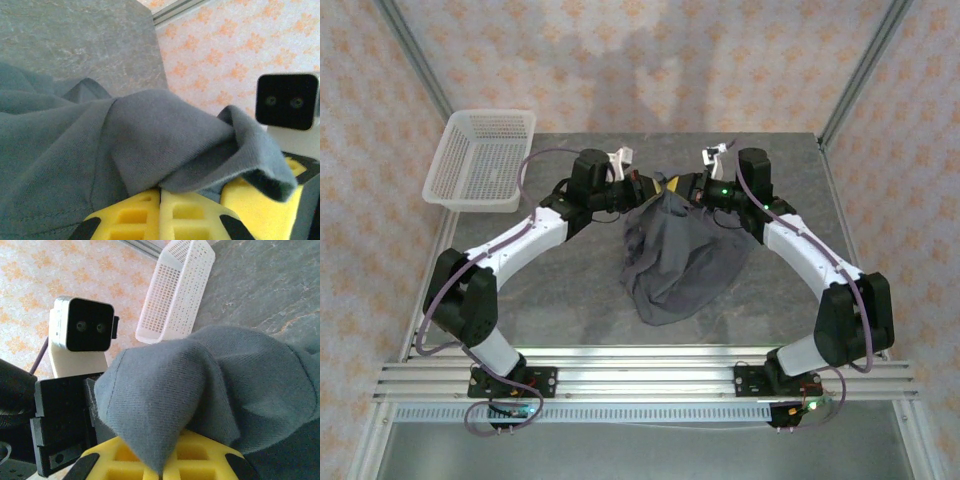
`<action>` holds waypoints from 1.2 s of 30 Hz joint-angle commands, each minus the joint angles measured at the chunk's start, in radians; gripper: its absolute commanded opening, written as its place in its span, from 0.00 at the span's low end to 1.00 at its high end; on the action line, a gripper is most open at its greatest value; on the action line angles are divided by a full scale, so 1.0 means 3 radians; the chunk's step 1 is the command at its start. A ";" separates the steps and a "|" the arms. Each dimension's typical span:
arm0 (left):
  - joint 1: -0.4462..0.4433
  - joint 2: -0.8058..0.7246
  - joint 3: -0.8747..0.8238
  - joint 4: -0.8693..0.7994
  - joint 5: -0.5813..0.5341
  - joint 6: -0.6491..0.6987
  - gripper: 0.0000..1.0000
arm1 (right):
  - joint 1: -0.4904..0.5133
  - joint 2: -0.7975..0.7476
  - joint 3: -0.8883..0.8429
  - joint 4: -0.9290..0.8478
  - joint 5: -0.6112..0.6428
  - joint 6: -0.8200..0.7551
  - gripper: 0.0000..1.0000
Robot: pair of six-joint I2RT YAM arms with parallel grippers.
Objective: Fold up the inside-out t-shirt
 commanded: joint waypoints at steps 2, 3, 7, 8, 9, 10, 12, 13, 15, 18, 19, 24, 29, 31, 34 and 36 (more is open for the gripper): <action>0.0062 -0.0079 -0.0155 -0.0373 -0.0239 0.0338 0.00 | -0.0118 -0.0142 0.0092 0.0103 0.0052 0.0046 0.10; 0.0075 -0.0097 -0.0195 -0.0409 -0.0265 0.0367 0.00 | -0.0146 -0.0149 0.0080 0.0125 0.0072 0.0084 0.12; 0.0167 -0.0151 -0.0364 -0.0292 -0.0206 0.0306 0.00 | -0.0230 -0.0153 0.0013 0.0253 0.0040 0.0163 0.00; 0.0183 -0.0161 -0.0365 -0.0277 -0.0182 0.0305 0.00 | -0.0227 -0.0138 0.0007 0.0275 0.0012 0.0188 0.00; 0.0186 -0.0166 -0.0362 -0.0277 -0.0176 0.0313 0.00 | -0.0231 -0.0126 0.0003 0.0310 -0.0016 0.0225 0.00; 0.0190 -0.0166 -0.0343 -0.0290 -0.0167 0.0348 0.00 | -0.0228 -0.0109 0.0002 0.0344 -0.0042 0.0254 0.00; 0.0196 -0.0167 -0.0275 -0.0460 -0.0201 0.0531 0.00 | -0.0237 -0.0102 0.0021 0.0340 -0.0063 0.0276 0.00; 0.0196 -0.0166 -0.0221 -0.0659 -0.0308 0.0714 0.00 | -0.0249 -0.0107 0.0039 0.0340 -0.0071 0.0282 0.00; 0.0209 -0.0151 -0.0149 -0.1050 -0.0624 0.1088 0.00 | -0.0265 -0.0129 0.0075 0.0331 -0.0092 0.0290 0.00; 0.0293 -0.0214 -0.0133 -0.1048 -0.0476 0.1340 0.37 | -0.0264 -0.0102 0.0146 0.0284 -0.0160 0.0291 0.00; 0.0279 -0.0303 -0.0123 -0.1030 -0.0488 0.1449 0.44 | -0.0264 -0.0087 0.0165 0.0266 -0.0193 0.0297 0.00; 0.0027 -0.0700 0.0125 -0.1333 -0.0946 0.2306 0.53 | -0.0264 -0.0041 0.0166 0.0243 -0.0178 0.0305 0.00; -0.0162 -0.0478 0.0552 -0.1417 -0.0643 0.2531 0.53 | -0.0263 0.0031 0.0198 0.0309 -0.0197 0.0419 0.00; -0.0172 -0.0349 0.0631 -0.1279 -0.0459 0.2450 0.53 | -0.0263 0.0043 0.0219 0.0280 -0.0197 0.0423 0.00; -0.0191 -0.0161 0.0763 -0.1223 -0.0309 0.2472 0.53 | -0.0263 0.0024 0.0219 0.0250 -0.0197 0.0421 0.00; -0.0196 -0.0045 0.0839 -0.1213 -0.0219 0.2519 0.53 | -0.0263 0.0004 0.0212 0.0245 -0.0192 0.0410 0.00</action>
